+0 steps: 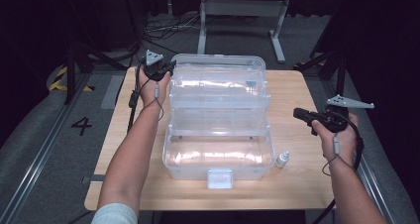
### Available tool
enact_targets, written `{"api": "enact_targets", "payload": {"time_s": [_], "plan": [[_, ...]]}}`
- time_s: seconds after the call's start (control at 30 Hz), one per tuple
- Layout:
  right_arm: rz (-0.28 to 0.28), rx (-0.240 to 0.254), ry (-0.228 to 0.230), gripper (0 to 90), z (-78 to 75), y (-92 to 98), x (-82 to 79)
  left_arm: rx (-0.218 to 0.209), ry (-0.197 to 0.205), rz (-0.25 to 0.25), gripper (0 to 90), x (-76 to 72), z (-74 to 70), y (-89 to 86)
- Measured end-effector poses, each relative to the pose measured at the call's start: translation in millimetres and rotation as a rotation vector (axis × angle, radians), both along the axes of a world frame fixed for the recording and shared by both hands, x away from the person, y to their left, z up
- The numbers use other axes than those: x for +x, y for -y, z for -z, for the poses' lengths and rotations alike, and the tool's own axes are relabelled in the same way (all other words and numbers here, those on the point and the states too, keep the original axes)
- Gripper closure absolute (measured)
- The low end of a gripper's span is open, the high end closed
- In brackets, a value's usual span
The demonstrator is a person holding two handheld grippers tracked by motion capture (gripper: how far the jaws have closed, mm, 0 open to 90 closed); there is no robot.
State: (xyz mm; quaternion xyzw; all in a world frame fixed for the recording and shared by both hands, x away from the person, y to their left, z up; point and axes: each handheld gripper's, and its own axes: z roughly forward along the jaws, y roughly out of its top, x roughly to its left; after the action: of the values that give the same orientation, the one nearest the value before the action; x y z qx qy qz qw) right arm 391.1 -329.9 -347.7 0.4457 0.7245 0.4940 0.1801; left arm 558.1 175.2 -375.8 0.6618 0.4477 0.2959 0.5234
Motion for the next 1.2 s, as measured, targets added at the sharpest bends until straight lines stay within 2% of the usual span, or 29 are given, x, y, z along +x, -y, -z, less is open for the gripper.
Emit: {"api": "enact_targets", "payload": {"time_s": [0.3, 0.4, 0.5, 0.67, 0.77, 1.1, 1.2], "plan": [[0.003, -0.005, -0.012, 85.1, 4.6, 0.4, 1.9, 0.000, -0.016, -0.003, 80.1, 6.2, 8.4, -0.1], [0.007, -0.007, -0.018, 85.0, 6.2, 1.6, 2.5, 0.020, -0.017, -0.012, 79.9, 7.9, 11.5, 1.4], [0.009, -0.006, -0.022, 85.1, 7.0, 2.1, 2.7, 0.013, -0.022, -0.015, 79.9, 9.8, 15.0, 1.5], [0.007, -0.007, -0.025, 85.1, 8.9, 1.2, 3.9, 0.028, -0.030, -0.014, 79.7, 12.4, 19.5, 1.4], [0.007, -0.008, -0.031, 85.1, 9.3, 0.7, 4.0, 0.013, -0.043, -0.013, 79.7, 14.3, 22.3, 0.9], [0.005, -0.009, -0.031, 85.1, 11.0, 1.6, 3.9, 0.017, -0.075, -0.021, 79.7, 18.3, 28.8, 1.6], [0.003, -0.009, -0.032, 84.8, 11.5, 1.6, 2.2, 0.007, -0.084, -0.023, 79.7, 19.5, 30.6, 1.4]]}}
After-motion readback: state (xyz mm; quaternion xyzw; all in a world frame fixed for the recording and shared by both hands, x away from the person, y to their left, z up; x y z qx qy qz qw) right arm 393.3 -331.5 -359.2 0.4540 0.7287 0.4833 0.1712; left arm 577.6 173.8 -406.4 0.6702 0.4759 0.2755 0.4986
